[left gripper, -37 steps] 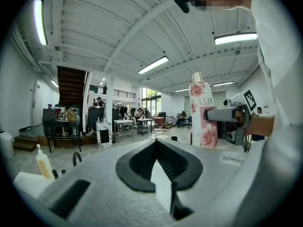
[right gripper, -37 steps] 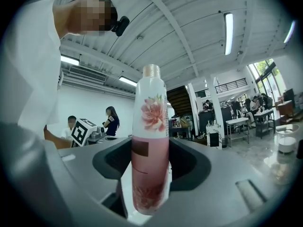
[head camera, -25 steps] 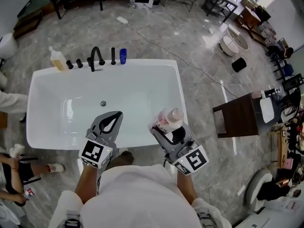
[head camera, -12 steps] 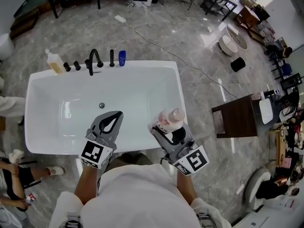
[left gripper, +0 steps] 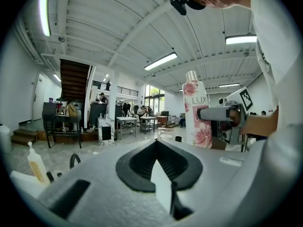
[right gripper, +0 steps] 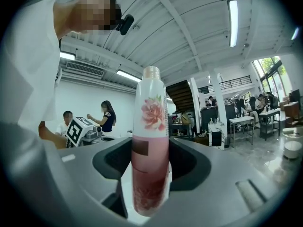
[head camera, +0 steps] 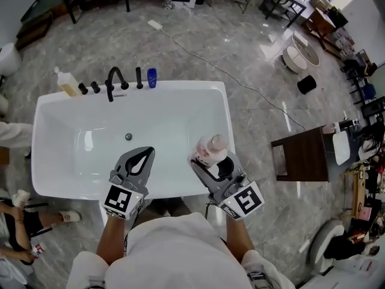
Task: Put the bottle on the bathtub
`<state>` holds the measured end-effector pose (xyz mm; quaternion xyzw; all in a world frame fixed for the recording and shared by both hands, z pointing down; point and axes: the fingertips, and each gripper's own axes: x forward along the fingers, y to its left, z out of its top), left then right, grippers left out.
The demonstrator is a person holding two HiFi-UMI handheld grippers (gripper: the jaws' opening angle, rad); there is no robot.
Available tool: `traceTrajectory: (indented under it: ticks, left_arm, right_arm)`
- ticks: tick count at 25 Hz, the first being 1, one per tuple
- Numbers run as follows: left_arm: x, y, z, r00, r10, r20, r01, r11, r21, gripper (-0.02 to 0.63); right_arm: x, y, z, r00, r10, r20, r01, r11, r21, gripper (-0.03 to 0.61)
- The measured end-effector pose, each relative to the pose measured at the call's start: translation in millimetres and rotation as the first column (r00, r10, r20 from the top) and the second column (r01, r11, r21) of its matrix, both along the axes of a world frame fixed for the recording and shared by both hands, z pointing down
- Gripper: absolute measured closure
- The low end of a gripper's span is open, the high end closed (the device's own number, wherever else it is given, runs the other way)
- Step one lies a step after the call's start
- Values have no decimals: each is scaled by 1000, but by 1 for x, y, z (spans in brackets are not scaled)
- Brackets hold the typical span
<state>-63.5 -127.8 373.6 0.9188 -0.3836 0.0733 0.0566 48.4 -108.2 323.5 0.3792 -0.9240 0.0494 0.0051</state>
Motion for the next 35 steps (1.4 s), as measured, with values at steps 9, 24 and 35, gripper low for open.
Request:
traceTrajectory:
  ticks: [9,24,35]
  left_arm:
    - [27,-43,33,1000,-12,-6,12,999,-37,606]
    - [22,-91,148,997,-69,-38,63,986,-157,607]
    - [11,-108,251,993,-112,-35,97,955,-282,606]
  right_arm:
    - [22,-63,27,1000,-20,-14,20,1000,-10,334]
    - [8,-186,125,997,-53,-61,53,999,-11,334]
    - [-13,-301,247,996,-44,-81,45,999,15,334]
